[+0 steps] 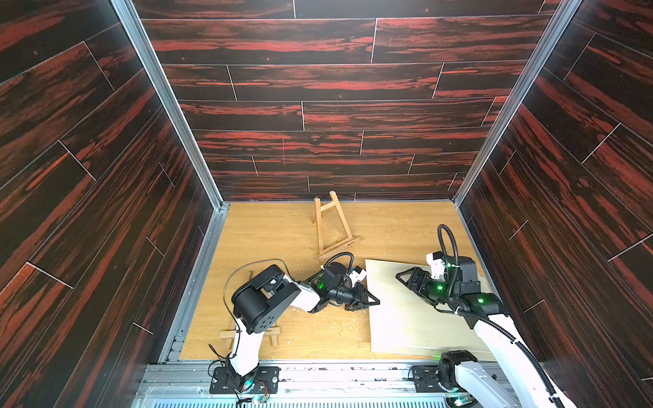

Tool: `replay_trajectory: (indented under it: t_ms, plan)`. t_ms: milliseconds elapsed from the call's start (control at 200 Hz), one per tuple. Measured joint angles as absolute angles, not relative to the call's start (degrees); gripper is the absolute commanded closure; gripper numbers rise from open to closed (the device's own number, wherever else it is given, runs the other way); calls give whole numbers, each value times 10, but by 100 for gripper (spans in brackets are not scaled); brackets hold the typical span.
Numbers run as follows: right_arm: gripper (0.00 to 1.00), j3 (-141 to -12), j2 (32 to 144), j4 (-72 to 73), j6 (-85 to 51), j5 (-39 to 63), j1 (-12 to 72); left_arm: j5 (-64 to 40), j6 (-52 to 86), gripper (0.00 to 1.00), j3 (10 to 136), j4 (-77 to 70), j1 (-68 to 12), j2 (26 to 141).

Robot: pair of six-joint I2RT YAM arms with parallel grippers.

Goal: Disassemble the easel
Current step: Place the drawing board on the drawing board.

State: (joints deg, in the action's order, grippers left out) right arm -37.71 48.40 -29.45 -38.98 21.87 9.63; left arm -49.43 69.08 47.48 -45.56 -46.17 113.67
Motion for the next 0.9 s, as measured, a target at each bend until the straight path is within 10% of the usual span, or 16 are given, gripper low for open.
replay_trajectory:
  t_ms: [326, 902]
  plan:
    - [11, -374, 490, -286, -390, 219, 96, -483, 684, 100, 476, -438, -469, 1137]
    - [11, -374, 492, -282, -395, 218, 96, -418, 585, 67, 520, -227, -478, 1127]
